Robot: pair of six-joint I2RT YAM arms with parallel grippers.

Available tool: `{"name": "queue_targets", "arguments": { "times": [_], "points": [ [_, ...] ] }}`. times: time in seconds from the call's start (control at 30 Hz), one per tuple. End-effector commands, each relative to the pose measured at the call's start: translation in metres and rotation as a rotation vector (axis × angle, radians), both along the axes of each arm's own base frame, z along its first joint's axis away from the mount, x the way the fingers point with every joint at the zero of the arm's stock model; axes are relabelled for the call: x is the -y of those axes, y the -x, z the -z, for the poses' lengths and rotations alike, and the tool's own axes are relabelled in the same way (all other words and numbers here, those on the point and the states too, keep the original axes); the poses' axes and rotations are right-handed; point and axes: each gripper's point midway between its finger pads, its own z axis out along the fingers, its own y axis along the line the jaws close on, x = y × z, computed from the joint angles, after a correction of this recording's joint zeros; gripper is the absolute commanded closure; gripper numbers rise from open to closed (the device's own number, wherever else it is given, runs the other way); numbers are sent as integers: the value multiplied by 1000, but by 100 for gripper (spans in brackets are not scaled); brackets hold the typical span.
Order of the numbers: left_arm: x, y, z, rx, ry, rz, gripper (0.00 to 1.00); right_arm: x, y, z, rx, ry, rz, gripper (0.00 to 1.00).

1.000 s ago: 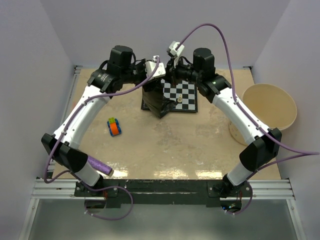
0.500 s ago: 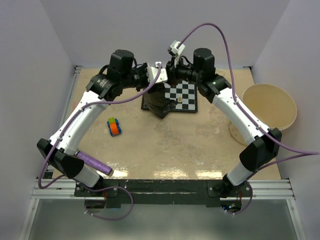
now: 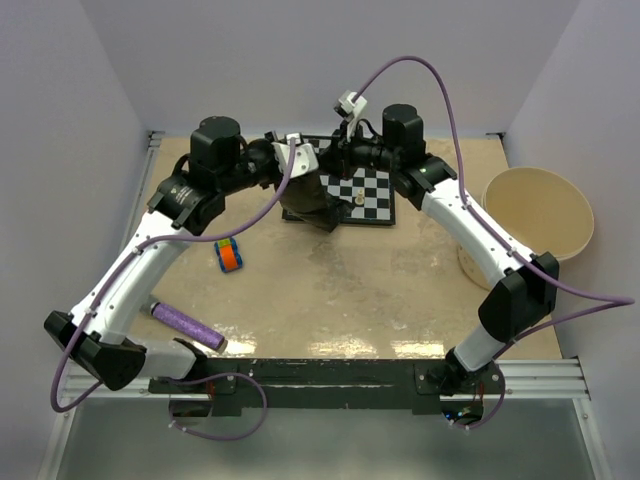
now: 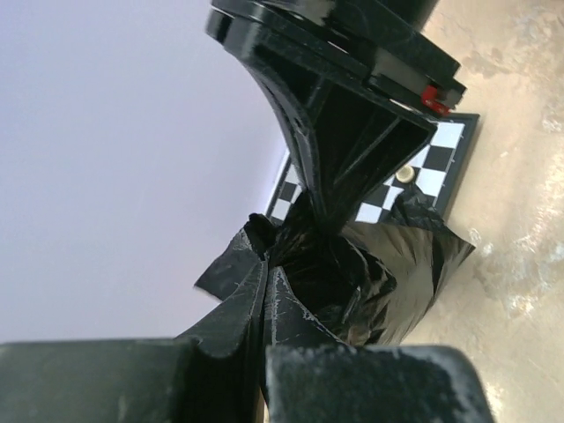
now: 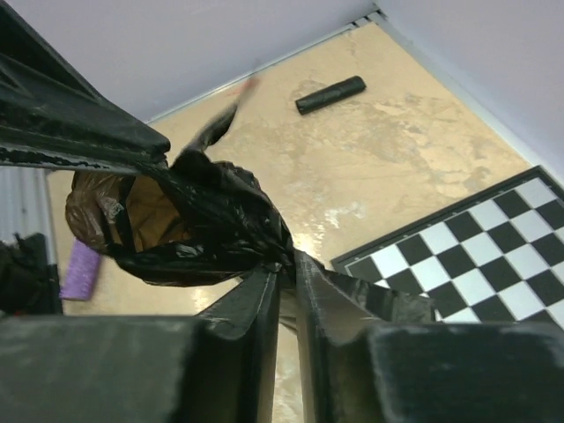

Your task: Put the trash bags into the trash bin

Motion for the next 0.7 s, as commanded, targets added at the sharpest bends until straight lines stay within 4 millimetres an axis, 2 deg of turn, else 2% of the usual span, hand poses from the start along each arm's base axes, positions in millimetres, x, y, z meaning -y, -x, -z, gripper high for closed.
{"name": "queue_targets", "arguments": {
  "times": [0.0,0.03,0.3,0.43,0.53,0.57,0.6,0.67],
  "points": [
    [-9,-3,-23,56,88,-61,100,-1,0,-9,-11,-59,-28,94],
    [-12,-4,-22,57,90,-74,100,1,-1,-9,-20,-65,-25,100],
    [-33,-8,-10,66,61,-147,100,27,-13,-19,-1,-68,36,100],
    [-40,-13,5,53,36,-177,100,34,-3,-37,44,-76,35,100],
    [-35,-11,8,43,50,-151,100,33,10,-50,63,-99,-7,100],
    [-32,-9,6,39,63,-135,100,31,14,-50,54,-108,-32,94],
    [-28,-7,5,37,71,-115,100,28,21,-49,47,-115,-72,83],
    [-23,-3,0,37,100,-87,100,25,25,-46,35,-123,-100,44]
  ]
}}
